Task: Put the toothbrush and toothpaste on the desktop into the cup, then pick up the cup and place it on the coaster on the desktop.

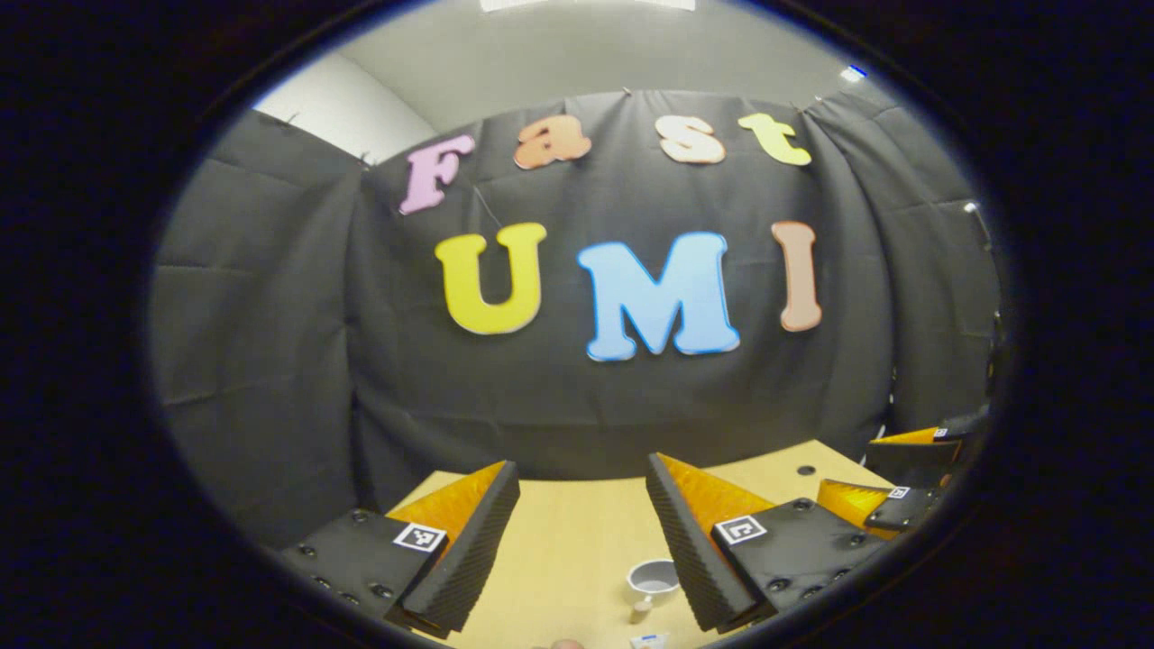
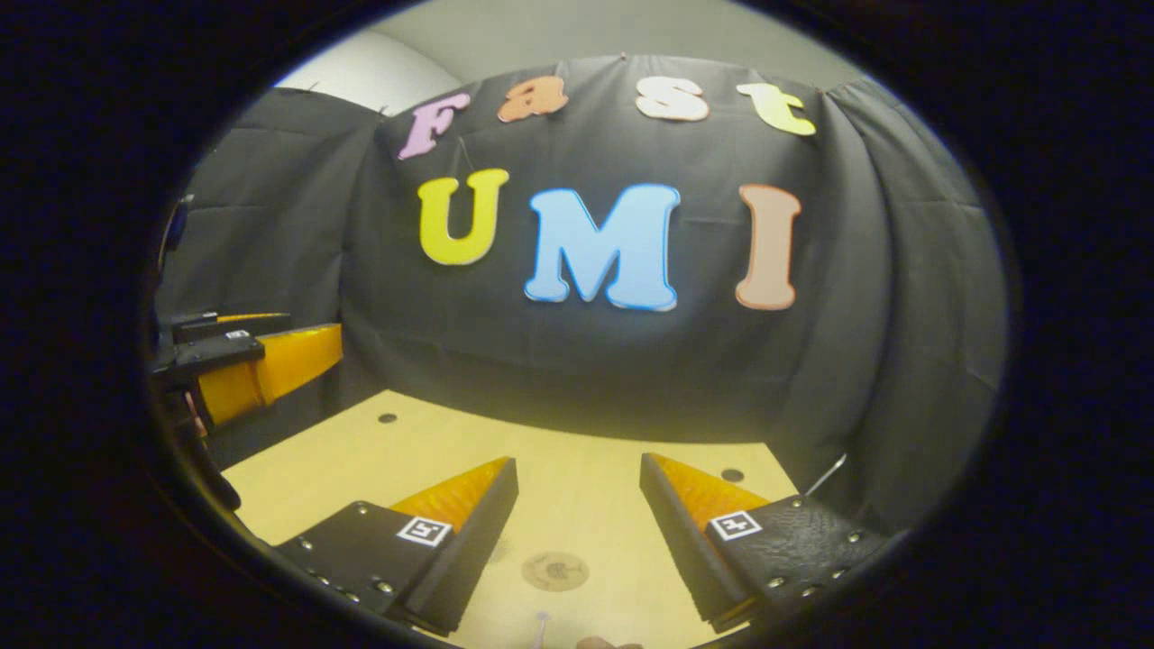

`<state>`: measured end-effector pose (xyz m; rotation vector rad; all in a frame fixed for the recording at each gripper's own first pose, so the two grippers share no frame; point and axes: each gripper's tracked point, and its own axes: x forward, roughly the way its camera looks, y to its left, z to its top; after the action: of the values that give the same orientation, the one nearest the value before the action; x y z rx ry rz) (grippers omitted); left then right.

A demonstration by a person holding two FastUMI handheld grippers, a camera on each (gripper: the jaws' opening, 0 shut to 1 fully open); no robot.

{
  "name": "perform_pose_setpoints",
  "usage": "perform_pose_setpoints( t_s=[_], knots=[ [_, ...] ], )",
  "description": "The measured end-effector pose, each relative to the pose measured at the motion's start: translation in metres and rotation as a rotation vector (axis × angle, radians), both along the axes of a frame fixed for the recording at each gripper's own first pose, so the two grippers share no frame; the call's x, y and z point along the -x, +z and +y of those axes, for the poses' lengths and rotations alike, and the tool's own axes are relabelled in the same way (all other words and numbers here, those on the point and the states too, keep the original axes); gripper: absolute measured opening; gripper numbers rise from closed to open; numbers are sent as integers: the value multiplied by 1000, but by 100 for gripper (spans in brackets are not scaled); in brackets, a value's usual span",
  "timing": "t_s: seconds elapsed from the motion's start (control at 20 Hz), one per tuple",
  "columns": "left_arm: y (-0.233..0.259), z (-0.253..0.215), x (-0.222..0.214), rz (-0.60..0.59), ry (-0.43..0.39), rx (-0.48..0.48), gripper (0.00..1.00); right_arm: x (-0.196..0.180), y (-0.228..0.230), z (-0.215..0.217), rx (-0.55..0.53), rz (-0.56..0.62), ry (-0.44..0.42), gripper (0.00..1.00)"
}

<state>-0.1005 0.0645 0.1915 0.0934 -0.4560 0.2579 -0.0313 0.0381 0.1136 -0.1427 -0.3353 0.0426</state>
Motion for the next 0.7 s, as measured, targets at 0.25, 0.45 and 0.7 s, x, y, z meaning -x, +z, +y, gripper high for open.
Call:
perform_pose_setpoints(
  t_s=[0.25,0.45,0.7],
  knots=[
    [-2,-3,18,-27,32,15,93,-8,25,21,-23,-47,83,89],
    [-41,-11,-25,97,-25,29,96,-18,0,-2,-30,21,20,89],
    [-113,-25,-66,294,-85,39,96,-37,-66,-18,-30,218,-9,89]
  ],
)
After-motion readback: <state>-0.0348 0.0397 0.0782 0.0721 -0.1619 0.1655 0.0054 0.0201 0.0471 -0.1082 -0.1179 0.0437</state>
